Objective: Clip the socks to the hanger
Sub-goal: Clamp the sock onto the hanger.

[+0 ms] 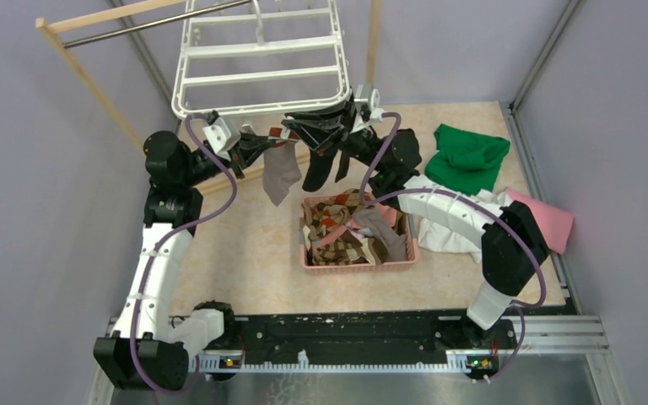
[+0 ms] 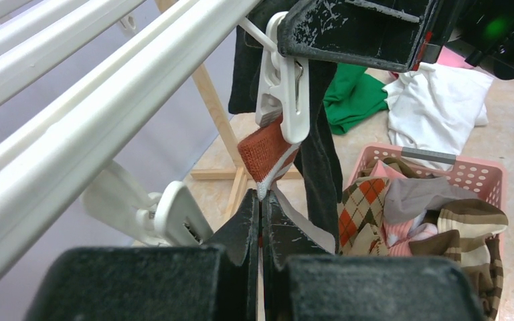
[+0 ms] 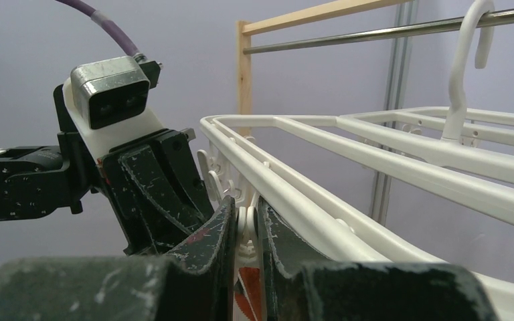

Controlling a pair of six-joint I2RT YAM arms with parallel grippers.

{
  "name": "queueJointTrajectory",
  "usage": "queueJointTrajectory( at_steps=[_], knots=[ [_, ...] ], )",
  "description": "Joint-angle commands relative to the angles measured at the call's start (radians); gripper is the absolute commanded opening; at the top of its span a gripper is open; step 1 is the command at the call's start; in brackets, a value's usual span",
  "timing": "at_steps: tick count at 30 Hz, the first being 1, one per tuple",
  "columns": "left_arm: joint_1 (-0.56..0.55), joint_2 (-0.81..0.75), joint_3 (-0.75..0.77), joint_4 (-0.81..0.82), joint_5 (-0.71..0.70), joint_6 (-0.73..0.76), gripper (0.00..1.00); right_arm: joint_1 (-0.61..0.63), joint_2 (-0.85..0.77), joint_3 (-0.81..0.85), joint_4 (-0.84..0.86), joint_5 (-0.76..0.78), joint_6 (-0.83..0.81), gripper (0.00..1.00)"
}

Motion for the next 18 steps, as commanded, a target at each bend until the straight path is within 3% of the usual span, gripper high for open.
queueJointTrajectory(
  at_steps=[1, 18],
  knots=[
    [0.006, -0.016, -0.005, 0.052, -0.009, -0.009, 0.0, 0.008, 0.002, 0.025, 0.039, -0.076, 0.028, 0.04],
    [0.005, -0.02, -0.043, 0.189, 0.056, -0.137, 0.0, 0.007, 0.006, 0.026, 0.016, -0.068, -0.016, 0.04]
  ],
)
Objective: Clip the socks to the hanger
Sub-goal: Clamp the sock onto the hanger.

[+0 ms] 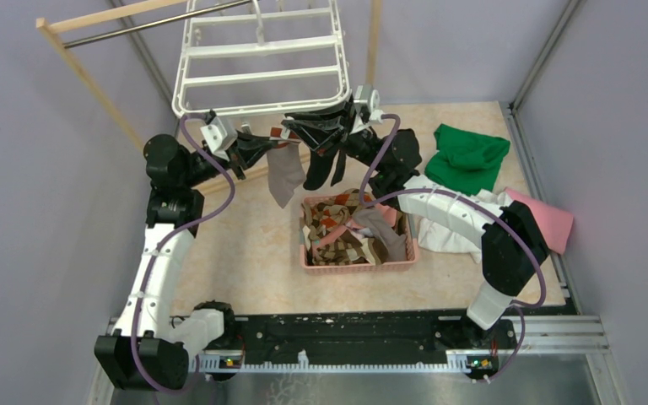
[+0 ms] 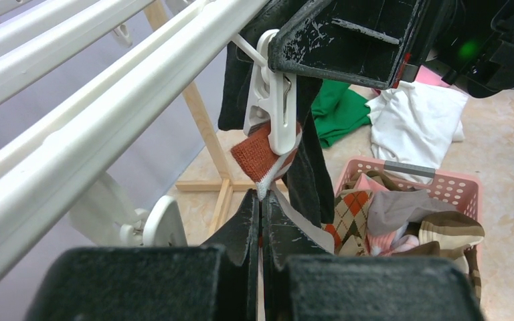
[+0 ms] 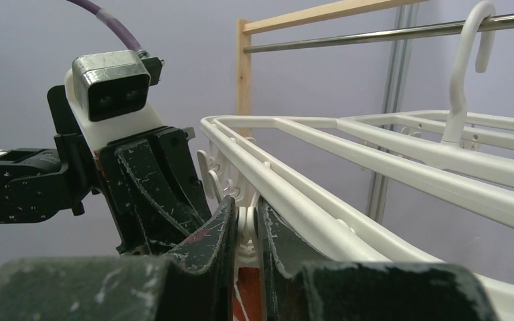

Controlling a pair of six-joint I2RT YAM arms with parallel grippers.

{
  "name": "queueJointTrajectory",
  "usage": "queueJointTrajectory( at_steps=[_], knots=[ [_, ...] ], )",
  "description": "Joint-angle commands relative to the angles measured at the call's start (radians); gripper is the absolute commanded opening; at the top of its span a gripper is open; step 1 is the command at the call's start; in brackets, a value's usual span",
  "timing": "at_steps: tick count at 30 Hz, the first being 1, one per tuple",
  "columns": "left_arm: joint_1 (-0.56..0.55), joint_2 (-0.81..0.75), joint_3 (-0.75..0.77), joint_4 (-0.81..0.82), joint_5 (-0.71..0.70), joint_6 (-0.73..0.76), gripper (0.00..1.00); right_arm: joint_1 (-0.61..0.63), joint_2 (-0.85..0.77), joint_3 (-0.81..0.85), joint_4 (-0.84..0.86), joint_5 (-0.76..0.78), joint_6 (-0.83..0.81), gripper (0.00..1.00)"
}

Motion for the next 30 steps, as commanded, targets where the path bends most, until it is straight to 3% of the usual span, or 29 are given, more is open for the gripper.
queueJointTrajectory(
  at_steps=[1, 6, 11, 20, 30],
  knots=[
    [0.003, -0.019, -0.013, 0.088, 0.027, -0.038, 0.0, 0.008, 0.006, 0.026, 0.014, -0.063, 0.003, 0.04],
    [0.004, -0.017, -0.018, 0.103, 0.024, -0.048, 0.0, 0.008, 0.005, 0.023, 0.018, -0.074, 0.009, 0.09],
    [0.004, -0.017, -0.022, 0.122, 0.027, -0.063, 0.0, 0.007, 0.006, 0.023, 0.018, -0.078, 0.012, 0.22],
    [0.004, -0.013, -0.031, 0.15, 0.029, -0.088, 0.0, 0.007, 0.001, 0.021, 0.025, -0.076, 0.017, 0.35],
    [0.004, -0.045, -0.042, 0.133, -0.024, -0.088, 0.09, 0.003, -0.049, -0.029, 0.009, -0.095, -0.031, 0.62]
  ],
)
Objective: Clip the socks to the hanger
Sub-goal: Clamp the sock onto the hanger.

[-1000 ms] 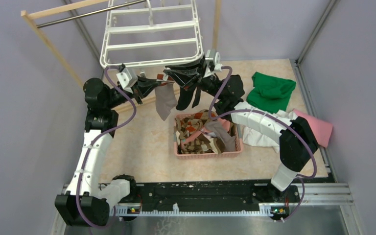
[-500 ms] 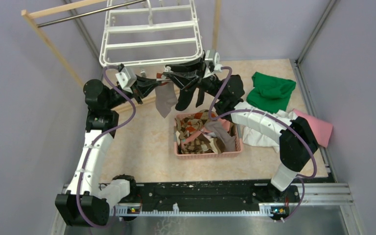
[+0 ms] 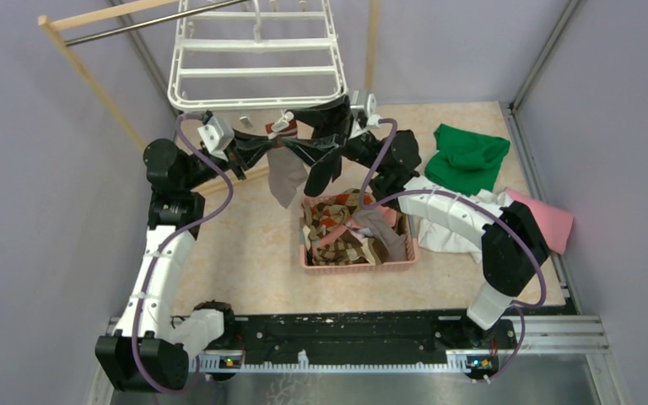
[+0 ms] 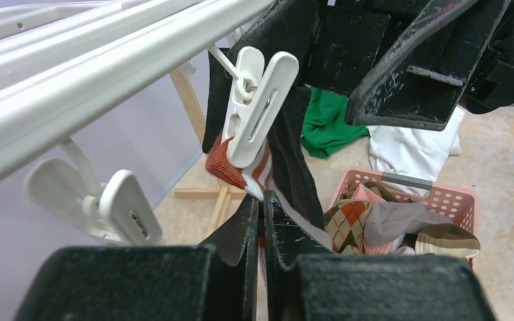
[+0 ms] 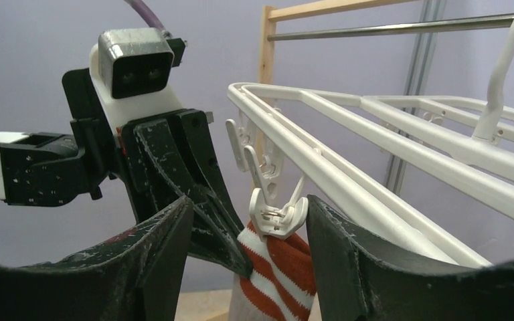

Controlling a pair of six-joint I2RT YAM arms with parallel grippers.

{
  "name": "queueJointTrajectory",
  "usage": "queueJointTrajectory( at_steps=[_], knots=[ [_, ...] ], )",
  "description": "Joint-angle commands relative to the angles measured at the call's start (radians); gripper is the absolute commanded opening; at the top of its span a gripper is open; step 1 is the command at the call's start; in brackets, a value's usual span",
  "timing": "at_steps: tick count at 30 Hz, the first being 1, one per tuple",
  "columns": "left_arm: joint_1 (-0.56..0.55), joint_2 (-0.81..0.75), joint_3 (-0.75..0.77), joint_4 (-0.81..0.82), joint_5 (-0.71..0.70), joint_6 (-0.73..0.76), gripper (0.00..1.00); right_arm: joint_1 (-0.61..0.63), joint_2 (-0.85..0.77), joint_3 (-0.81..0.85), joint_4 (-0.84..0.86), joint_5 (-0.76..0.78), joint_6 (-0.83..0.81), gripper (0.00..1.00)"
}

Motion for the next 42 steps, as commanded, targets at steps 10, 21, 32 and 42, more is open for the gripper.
queueJointTrajectory(
  at_steps=[10, 21, 32, 42],
  knots=[
    [0.004, -0.082, -0.03, 0.022, -0.074, -0.004, 0.27, -0.016, -0.096, -0.064, -0.025, -0.058, -0.047, 0.68],
    [0.004, -0.157, -0.051, -0.141, -0.201, 0.07, 0.45, -0.03, -0.15, -0.109, -0.071, -0.061, -0.07, 0.7],
    [0.005, -0.227, -0.105, -0.153, -0.224, 0.07, 0.52, -0.051, -0.2, -0.162, -0.084, -0.111, -0.081, 0.71],
    [0.004, -0.29, -0.172, -0.172, -0.243, 0.101, 0.51, -0.067, -0.222, -0.192, -0.095, -0.19, -0.1, 0.69]
  ],
)
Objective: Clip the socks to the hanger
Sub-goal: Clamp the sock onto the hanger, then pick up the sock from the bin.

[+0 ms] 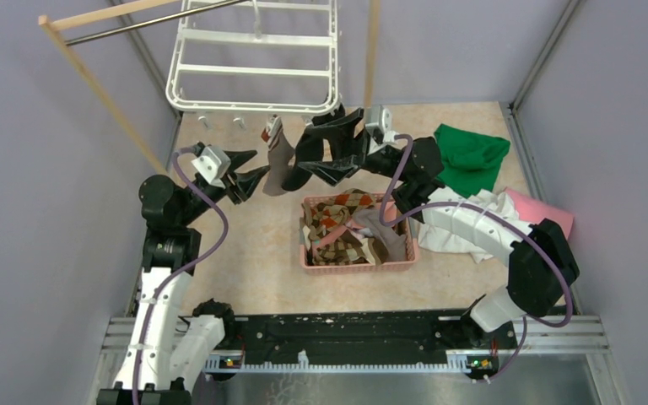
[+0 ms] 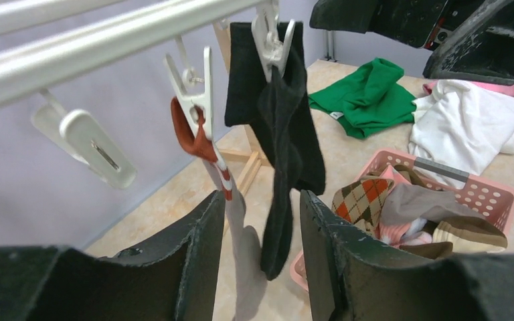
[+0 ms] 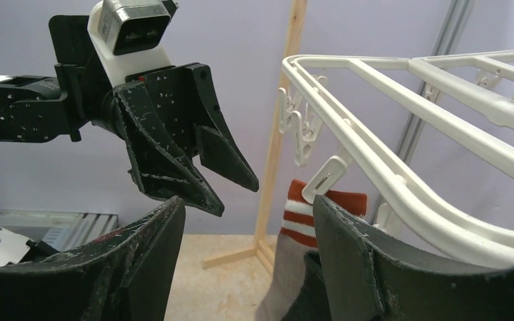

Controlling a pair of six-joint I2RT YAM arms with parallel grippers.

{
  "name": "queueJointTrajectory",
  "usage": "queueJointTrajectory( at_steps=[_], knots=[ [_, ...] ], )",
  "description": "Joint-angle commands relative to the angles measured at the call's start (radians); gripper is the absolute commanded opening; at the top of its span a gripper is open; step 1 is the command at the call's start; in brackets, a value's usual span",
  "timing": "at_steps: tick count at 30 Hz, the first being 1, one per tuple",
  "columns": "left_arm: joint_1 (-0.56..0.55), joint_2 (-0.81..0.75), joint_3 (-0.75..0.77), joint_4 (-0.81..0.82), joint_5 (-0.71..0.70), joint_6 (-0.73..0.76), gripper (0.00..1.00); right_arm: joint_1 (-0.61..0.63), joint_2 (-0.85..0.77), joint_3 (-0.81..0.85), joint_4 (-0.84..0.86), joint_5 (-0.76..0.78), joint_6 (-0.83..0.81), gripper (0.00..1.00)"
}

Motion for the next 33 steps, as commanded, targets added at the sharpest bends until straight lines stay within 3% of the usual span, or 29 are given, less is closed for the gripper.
queueJointTrajectory(
  at_steps=[1, 8, 18, 33],
  knots=[
    [0.003, -0.036, -0.027, 0.001, -0.03, 0.027, 0.51, -0.009, -0.043, -0.003, 0.011, -0.052, -0.02, 0.68],
    [0.003, -0.065, -0.068, 0.027, -0.06, -0.013, 0.5, -0.008, -0.041, -0.008, -0.018, -0.068, -0.025, 0.64],
    [0.003, -0.018, -0.132, 0.252, -0.072, -0.165, 0.5, -0.008, -0.043, -0.011, -0.06, -0.07, -0.049, 0.63],
    [0.003, -0.06, -0.152, 0.211, -0.104, -0.164, 0.49, -0.038, -0.026, 0.024, -0.265, 0.082, -0.115, 0.47]
  ],
)
